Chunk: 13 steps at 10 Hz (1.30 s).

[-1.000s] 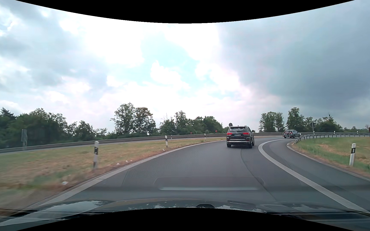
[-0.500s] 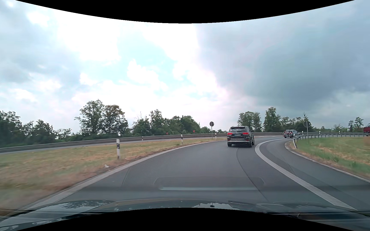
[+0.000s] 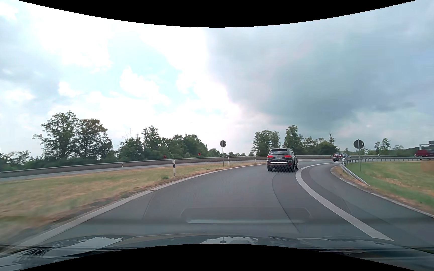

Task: Follow the waypoints while adhering to traffic rules and regulations

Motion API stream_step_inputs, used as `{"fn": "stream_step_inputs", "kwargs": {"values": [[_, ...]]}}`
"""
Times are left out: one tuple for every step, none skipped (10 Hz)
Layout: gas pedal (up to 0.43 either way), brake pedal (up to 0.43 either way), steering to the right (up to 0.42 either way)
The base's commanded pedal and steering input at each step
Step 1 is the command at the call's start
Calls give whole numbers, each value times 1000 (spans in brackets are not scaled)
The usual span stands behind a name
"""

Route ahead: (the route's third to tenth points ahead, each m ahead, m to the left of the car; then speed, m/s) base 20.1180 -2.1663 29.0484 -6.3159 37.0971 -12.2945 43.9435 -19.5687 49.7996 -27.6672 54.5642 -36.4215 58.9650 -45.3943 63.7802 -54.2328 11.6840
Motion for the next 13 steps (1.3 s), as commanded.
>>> {"fn": "stream_step_inputs", "kwargs": {"values": [[209, 0, 95], [220, 0, 95], [228, 0, 96], [228, 0, 96], [228, 0, 96], [240, 0, 96], [240, 0, 96], [240, 0, 96], [240, 0, 96], [240, 0, 95], [240, 0, 95], [240, 0, 95], [240, 0, 94]]}}
